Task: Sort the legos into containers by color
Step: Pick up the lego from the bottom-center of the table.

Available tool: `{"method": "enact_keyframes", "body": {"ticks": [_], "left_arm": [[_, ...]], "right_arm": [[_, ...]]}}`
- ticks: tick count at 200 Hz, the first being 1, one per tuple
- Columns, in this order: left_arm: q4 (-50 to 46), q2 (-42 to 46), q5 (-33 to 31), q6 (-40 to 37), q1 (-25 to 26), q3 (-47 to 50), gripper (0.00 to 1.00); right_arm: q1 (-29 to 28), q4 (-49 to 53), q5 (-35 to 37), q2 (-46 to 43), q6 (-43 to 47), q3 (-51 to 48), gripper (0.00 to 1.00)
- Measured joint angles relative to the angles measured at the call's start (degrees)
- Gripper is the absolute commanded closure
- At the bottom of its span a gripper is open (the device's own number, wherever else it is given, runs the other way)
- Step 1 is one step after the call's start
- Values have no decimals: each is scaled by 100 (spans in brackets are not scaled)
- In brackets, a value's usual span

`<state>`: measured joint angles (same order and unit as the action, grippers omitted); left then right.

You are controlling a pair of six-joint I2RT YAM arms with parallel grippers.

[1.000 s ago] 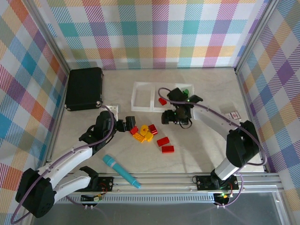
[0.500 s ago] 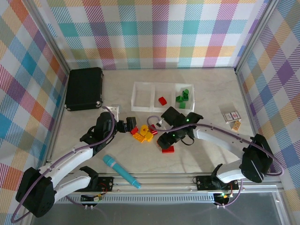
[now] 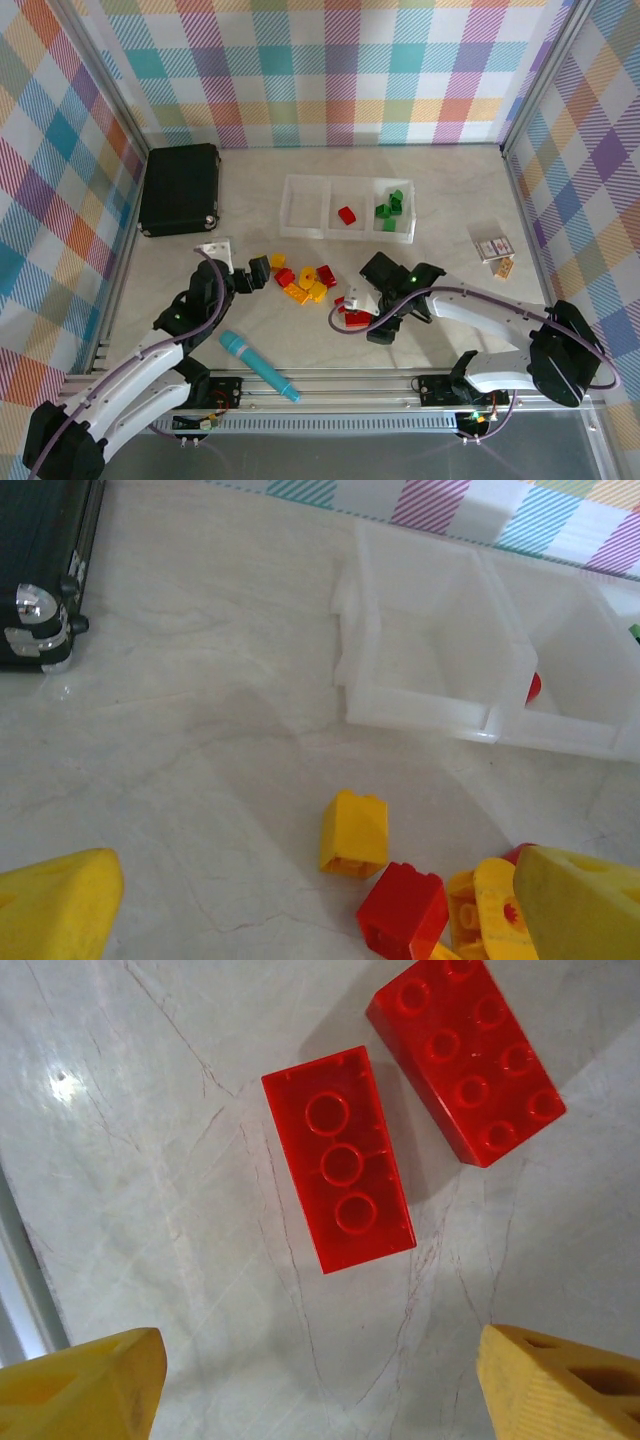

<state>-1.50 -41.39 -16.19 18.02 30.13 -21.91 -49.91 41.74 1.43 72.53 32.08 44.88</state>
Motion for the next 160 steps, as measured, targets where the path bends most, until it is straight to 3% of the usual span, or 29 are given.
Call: {"method": "enact_keyframes", "body": {"ticks": [39, 87, 160], "left_arm": [[15, 551, 114, 42, 0, 297, 1], [4, 1316, 369, 39, 0, 562, 1], [-157, 1410, 505, 15, 0, 562, 1]], "right_arm": [[0, -474, 37, 66, 442, -181, 22], [-42, -841, 133, 758, 745, -175, 24], [-85, -1172, 136, 1178, 811, -90, 29]]}}
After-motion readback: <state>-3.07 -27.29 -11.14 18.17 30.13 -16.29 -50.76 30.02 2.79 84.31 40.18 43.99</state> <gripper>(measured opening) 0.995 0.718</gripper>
